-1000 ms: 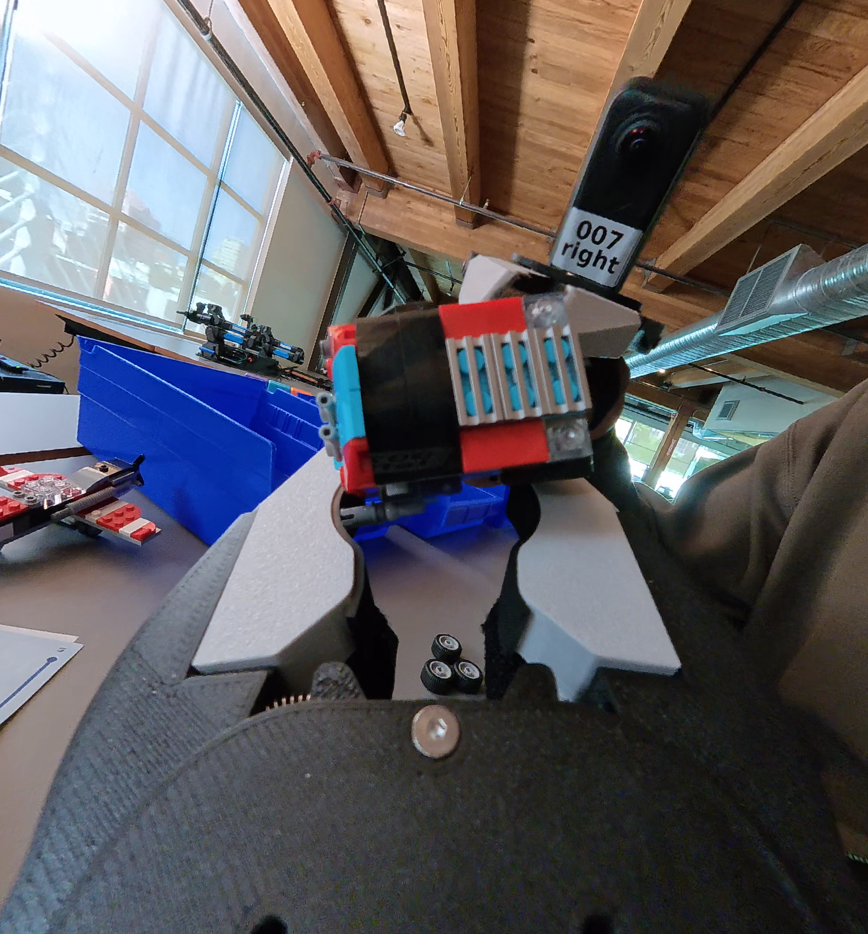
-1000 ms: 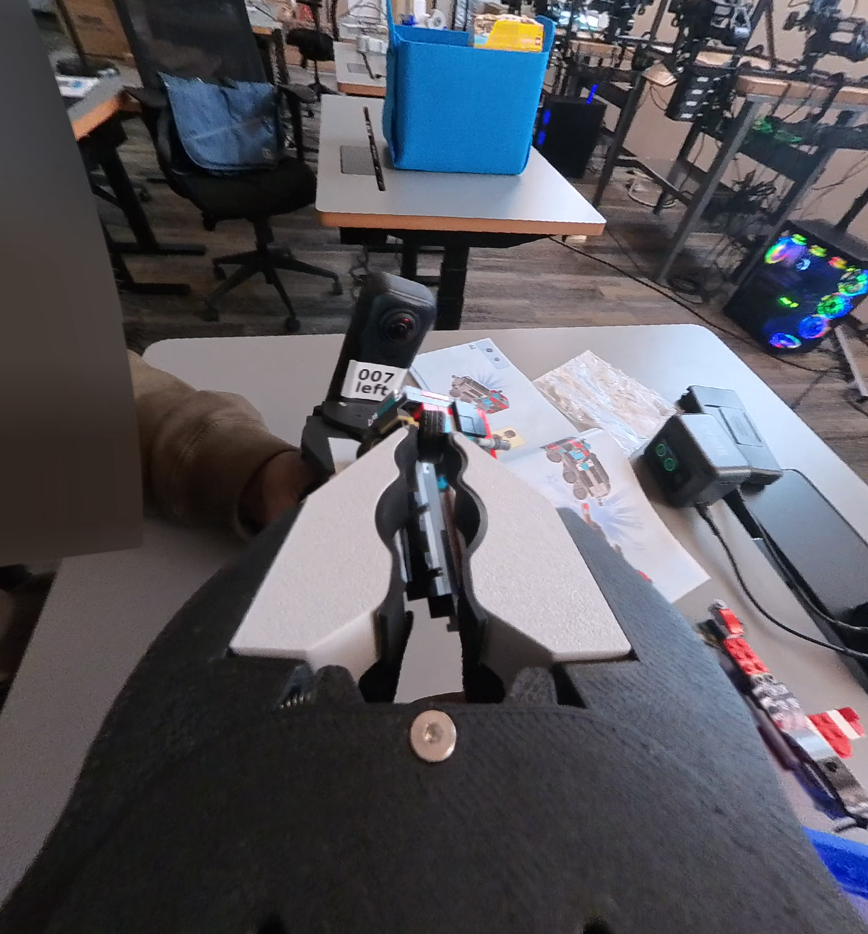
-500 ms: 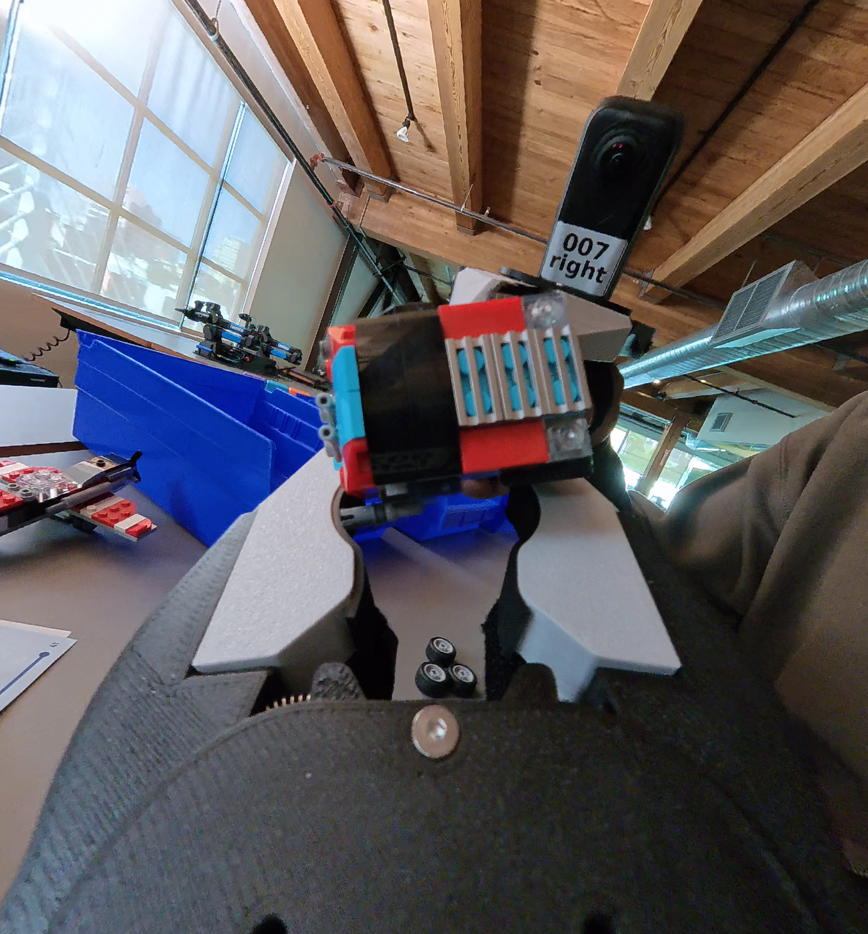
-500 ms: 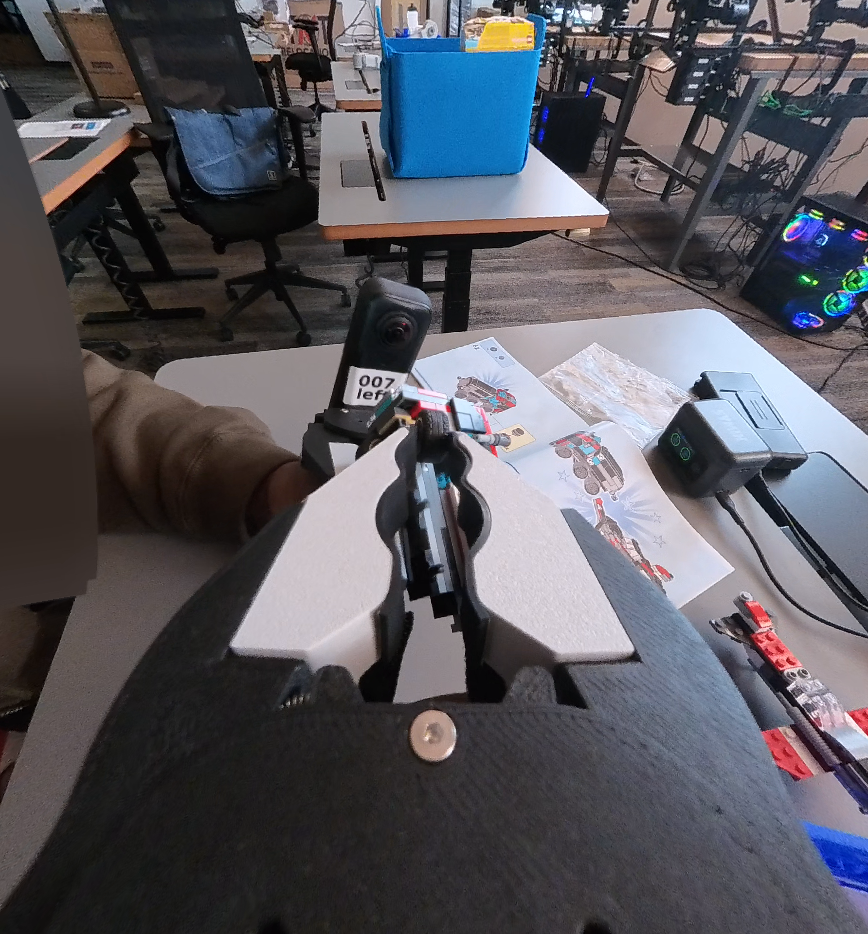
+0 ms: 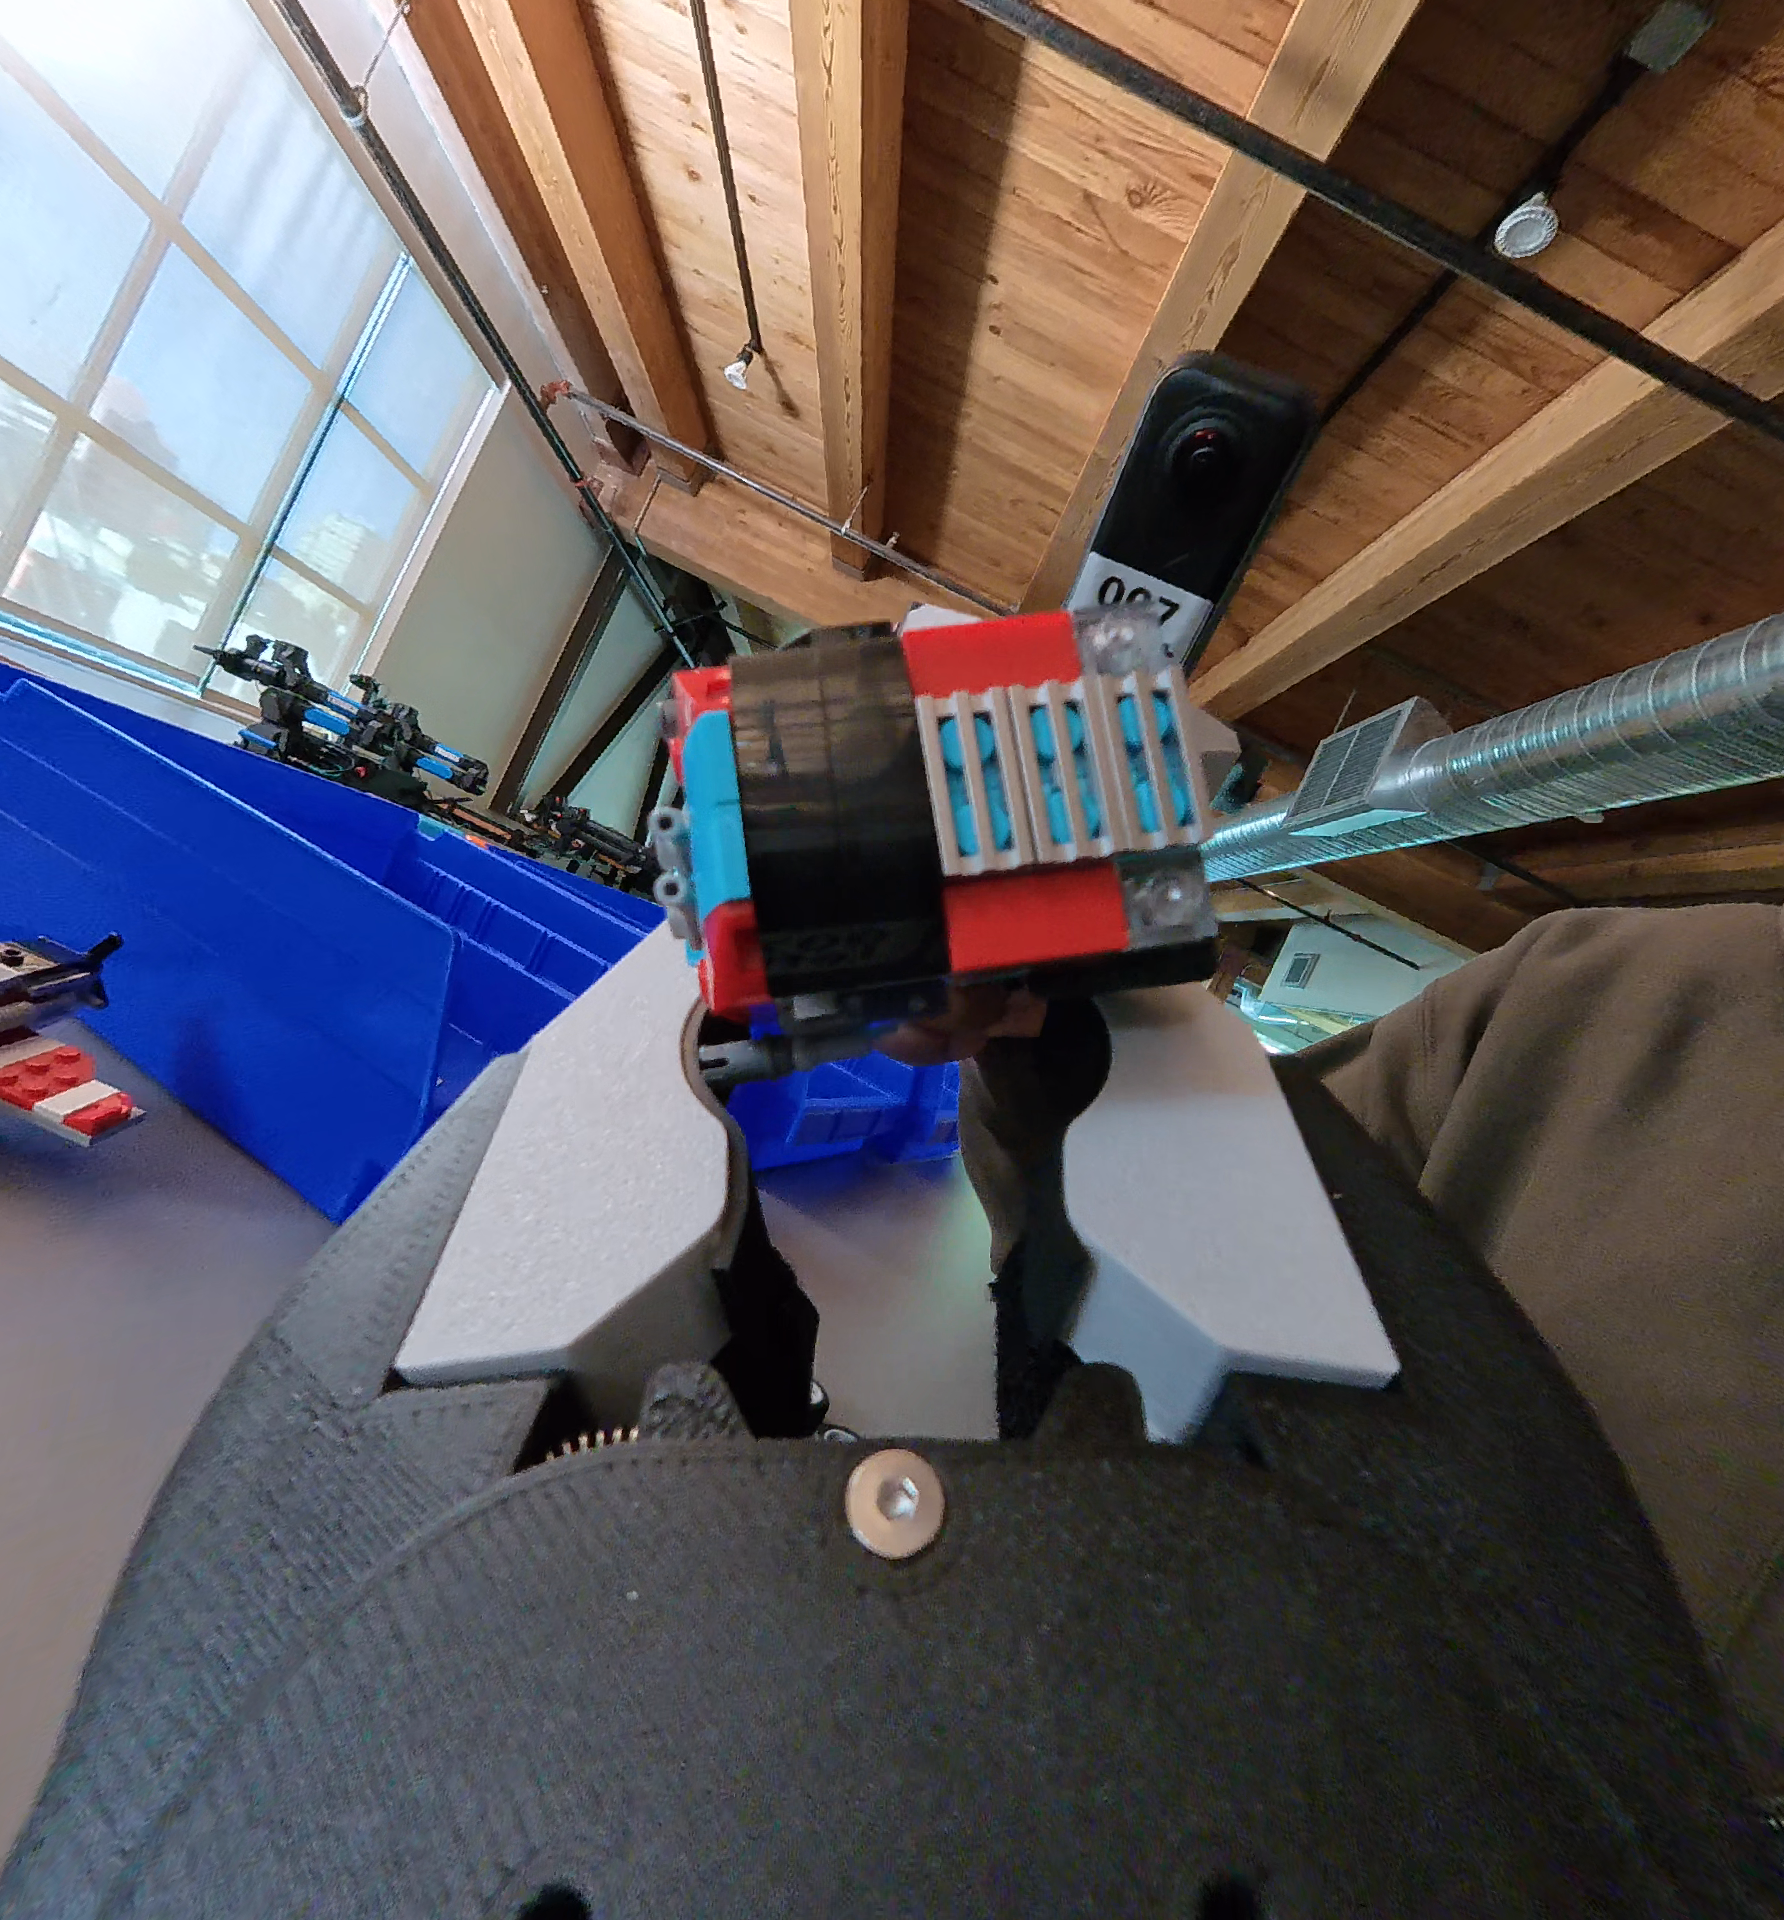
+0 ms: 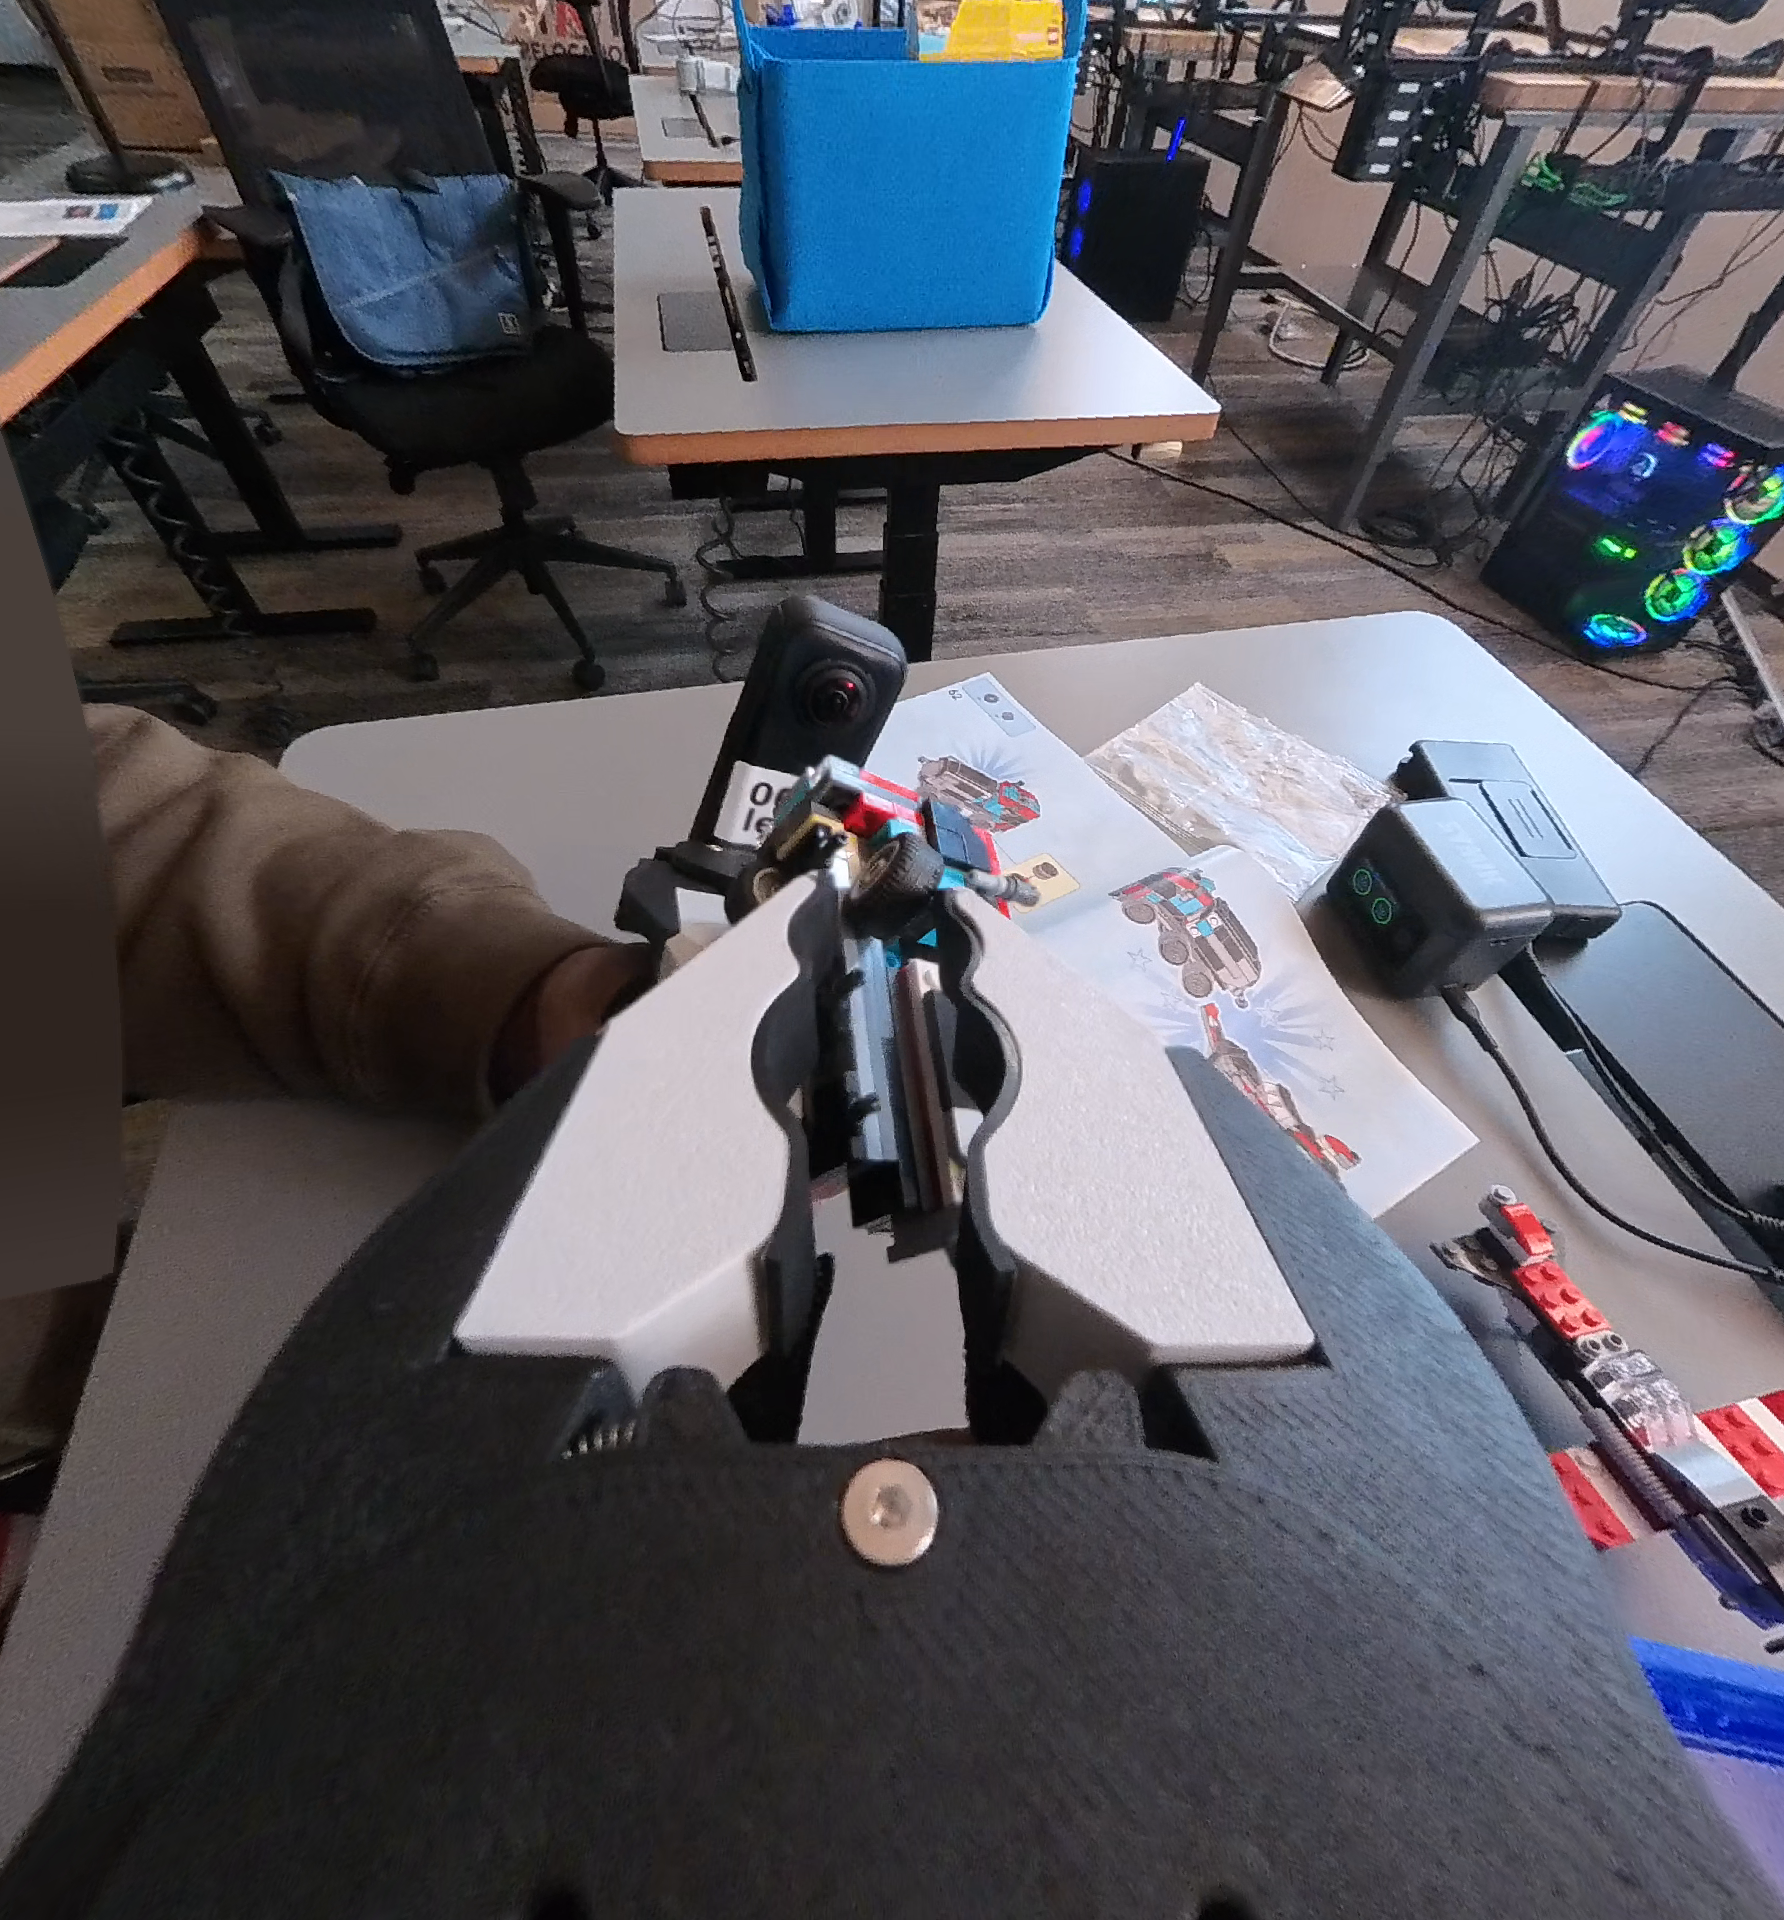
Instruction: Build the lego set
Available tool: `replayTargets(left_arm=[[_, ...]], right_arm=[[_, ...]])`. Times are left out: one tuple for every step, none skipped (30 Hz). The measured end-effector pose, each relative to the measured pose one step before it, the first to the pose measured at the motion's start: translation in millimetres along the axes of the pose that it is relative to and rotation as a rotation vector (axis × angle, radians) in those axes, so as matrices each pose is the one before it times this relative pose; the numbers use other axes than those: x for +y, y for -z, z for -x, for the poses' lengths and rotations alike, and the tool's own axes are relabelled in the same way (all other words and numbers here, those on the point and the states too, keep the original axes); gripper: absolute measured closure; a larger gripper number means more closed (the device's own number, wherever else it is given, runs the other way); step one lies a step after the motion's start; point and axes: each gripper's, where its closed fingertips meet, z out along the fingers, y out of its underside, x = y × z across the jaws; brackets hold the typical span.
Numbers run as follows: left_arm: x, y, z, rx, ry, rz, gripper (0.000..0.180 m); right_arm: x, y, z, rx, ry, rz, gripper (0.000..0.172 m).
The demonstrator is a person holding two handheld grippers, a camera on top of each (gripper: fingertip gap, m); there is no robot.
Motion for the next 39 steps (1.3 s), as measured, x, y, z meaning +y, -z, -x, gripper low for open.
replayTargets(left_arm=[[-0.37,0.04,-0.11,0.0004,-0.0006,-0.0007,0.124],[-0.11,0.13,-0.01,-0.0005,-0.0018,0.0006,0.124],[-0.12,-0.03,-0.08,0.0002,-0.0016,0.0002,0.124],[-0.08,-0.01,-0.12,0.0002,-0.0011,0.0004,0.124],[0.33,-0.11,0.02,-0.0011,-0.0034,0.0031,0.124],[0.83,-0.27,0.11,-0.0022,-0.0061,0.0059,0.124],[0.99,-0.39,0.06,-0.0026,-0.0064,0.0067,0.124],[1.09,-0.47,-0.11,-0.0024,-0.0073,0.0072,0.125],[1.11,-0.45,-0.08,-0.0024,-0.0077,0.0074,0.125],[0.87,-0.42,-0.11,-0.0024,-0.0084,0.0067,0.124],[0.62,-0.34,-0.03,-0.0027,-0.0072,0.0054,0.124],[0.49,-0.09,0.23,-0.0037,-0.0054,0.0041,0.125],[0.1,-0.05,0.17,-0.0024,-0.0035,0.0021,0.125],[-0.09,0.05,0.17,-0.0008,-0.0007,0.0004,0.125],[-0.22,0.08,0.1,-0.0003,0.0004,-0.0007,0.125],[-0.01,0.0,-0.03,0.0,0.0004,0.0,0.125],[0.31,-0.04,0.12,-0.0016,-0.001,0.0025,0.125],[0.74,-0.18,0.36,-0.0033,-0.003,0.0055,0.125],[1.05,-0.31,0.24,-0.0029,-0.0041,0.0065,0.125],[1.01,-0.42,-0.01,-0.0016,-0.0038,0.0059,0.125],[1.06,-0.39,0.0,-0.002,-0.0031,0.0063,0.125],[0.23,0.02,0.42,-0.0026,-0.001,0.0007,0.125],[0.08,0.18,0.38,-0.0016,0.0008,0.0009,0.125],[-0.26,0.25,0.56,-0.0023,-0.0001,-0.0008,0.125],[-0.07,0.15,0.64,-0.0038,-0.0008,0.0009,0.125],[0.34,0.08,0.79,-0.0055,-0.0026,0.0038,0.125],[0.13,0.15,0.67,-0.0055,-0.0042,0.0022,0.125],[0.12,0.09,0.65,-0.0052,-0.0029,0.0016,0.125],[0.0,0.07,1.01,-0.0073,-0.0022,0.0011,0.125],[0.09,0.33,1.59,-0.0093,-0.0015,0.0013,0.125],[-0.08,0.39,1.24,-0.0073,-0.0002,-0.0002,0.125],[-0.46,0.47,1.09,-0.0055,0.0019,-0.0029,0.125],[-0.3,0.31,1.11,-0.0065,0.0014,-0.0008,0.125],[-0.21,0.27,1.16,-0.0067,-0.0001,0.0001,0.125],[-0.13,0.39,1.18,-0.0068,0.0011,0.0005,0.125],[-0.03,0.14,1.19,-0.0069,0.0006,0.0016,0.125],[0.03,0.16,0.84,-0.0067,-0.0019,0.0014,0.125],[-0.07,0.17,0.83,-0.008,-0.0043,0.0026,0.125],[0.1,0.1,1.05,-0.0091,-0.005,0.0034,0.125]], right_arm=[[-0.9,0.96,0.74,-0.0086,-0.0054,-0.0038,0.153],[-1.0,0.98,0.76,-0.0078,-0.0058,-0.0036,0.153],[-0.93,1.02,0.41,-0.0056,-0.005,-0.0031,0.153],[-0.75,0.86,0.12,-0.0037,-0.0042,-0.0019,0.153],[-0.5,0.6,-0.05,-0.0006,-0.0042,-0.0016,0.153],[-0.32,0.23,-0.42,0.0013,-0.0046,-0.0008,0.154],[0.02,0.07,-0.15,0.0003,-0.0056,0.0,0.154],[0.23,-0.23,0.13,-0.0016,-0.0059,0.0008,0.154],[0.7,-0.23,0.06,-0.0015,-0.0055,0.0031,0.156],[0.87,-0.37,0.07,-0.0009,-0.004,0.005,0.157],[0.71,-0.23,0.11,-0.0001,-0.0007,0.0041,0.159],[0.32,0.08,0.02,0.0015,0.0009,0.0025,0.16],[0.08,0.26,-0.22,0.0027,-0.0007,0.0026,0.16],[-0.04,0.38,-0.18,0.002,-0.0008,0.0022,0.161],[-0.38,0.53,0.11,0.0012,0.0008,0.0005,0.162],[-0.54,0.46,-0.11,0.0028,0.0007,-0.0006,0.162],[-0.83,0.47,-0.25,0.0046,-0.0005,-0.0023,0.162],[-0.98,0.45,-0.27,0.0053,-0.0003,-0.0026,0.162],[-0.43,-0.02,-0.39,0.0076,0.0018,-0.0001,0.162],[-0.07,-0.33,-0.09,0.0071,0.0043,0.0014,0.162],[-0.19,-0.5,0.56,0.0035,0.0037,-0.0001,0.162],[-0.68,-0.36,0.49,0.0033,0.0022,-0.0037,0.162],[-0.44,-0.22,0.01,0.0038,0.0021,-0.0022,0.162],[0.09,-0.24,-0.09,0.0033,0.0024,0.0007,0.162],[0.06,-0.18,-0.1,0.0031,0.0035,0.0003,0.162],[0.05,-0.18,-0.02,0.0019,0.0046,0.0002,0.163],[-0.22,-0.01,0.16,0.003,0.0066,-0.0006,0.162],[-0.35,-0.15,0.14,0.0041,0.0102,-0.0012,0.163],[-0.06,-0.26,0.29,0.0056,0.0134,0.0003,0.162],[0.29,-0.5,-0.17,0.0096,0.0148,0.0027,0.162],[0.42,-0.65,-0.29,0.0112,0.0154,0.0039,0.162],[0.56,-0.7,-0.08,0.0097,0.0157,0.0039,0.162],[0.61,-0.82,0.27,0.0083,0.0166,0.0035,0.162],[0.32,-0.84,-0.11,0.0106,0.0182,0.0015,0.162],[0.18,-0.51,-0.72,0.0137,0.0191,0.0007,0.163],[0.15,-0.54,-0.59,0.0115,0.0187,0.0006,0.163],[-0.17,-0.5,0.01,0.0072,0.0175,-0.0012,0.163],[-0.27,-0.5,-0.11,0.006,0.0158,-0.0035,0.162],[-0.37,-0.29,-0.16,0.0056,0.0138,-0.0045,0.162]])
